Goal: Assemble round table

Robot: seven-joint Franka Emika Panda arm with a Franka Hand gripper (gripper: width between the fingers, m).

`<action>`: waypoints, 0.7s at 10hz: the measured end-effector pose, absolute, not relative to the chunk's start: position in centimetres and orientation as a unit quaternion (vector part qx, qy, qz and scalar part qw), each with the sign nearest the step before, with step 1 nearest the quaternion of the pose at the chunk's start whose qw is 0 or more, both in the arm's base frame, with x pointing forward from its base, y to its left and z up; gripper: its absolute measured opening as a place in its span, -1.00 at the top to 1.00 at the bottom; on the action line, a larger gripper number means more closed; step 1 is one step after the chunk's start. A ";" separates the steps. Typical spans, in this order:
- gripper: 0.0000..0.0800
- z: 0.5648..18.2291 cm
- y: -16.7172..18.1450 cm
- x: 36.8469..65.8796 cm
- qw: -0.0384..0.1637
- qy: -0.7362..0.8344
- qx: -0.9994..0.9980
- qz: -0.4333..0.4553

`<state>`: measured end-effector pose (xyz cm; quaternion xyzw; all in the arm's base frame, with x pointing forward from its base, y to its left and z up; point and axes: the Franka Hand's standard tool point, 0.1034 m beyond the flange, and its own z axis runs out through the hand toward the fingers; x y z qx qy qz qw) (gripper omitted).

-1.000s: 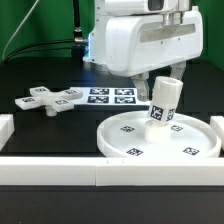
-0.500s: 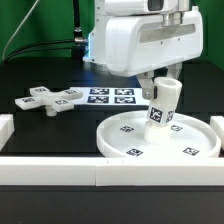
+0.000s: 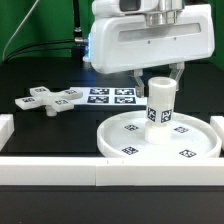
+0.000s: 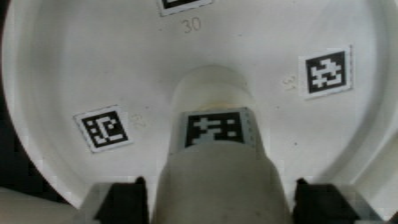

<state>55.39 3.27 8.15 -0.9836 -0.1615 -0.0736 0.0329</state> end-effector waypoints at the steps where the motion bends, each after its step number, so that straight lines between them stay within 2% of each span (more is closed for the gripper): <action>1: 0.00 8.2 3.1 55.5 0.037 -0.124 -0.988 -0.081; 3: 0.01 7.7 3.5 55.1 0.051 0.013 -0.994 -0.092; 7: 0.07 7.5 3.8 55.0 0.063 0.127 -0.986 -0.082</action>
Offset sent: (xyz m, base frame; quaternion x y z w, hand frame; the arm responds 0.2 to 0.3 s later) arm -0.0016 0.0179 -0.0029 -0.0054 -0.0092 0.1658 0.9861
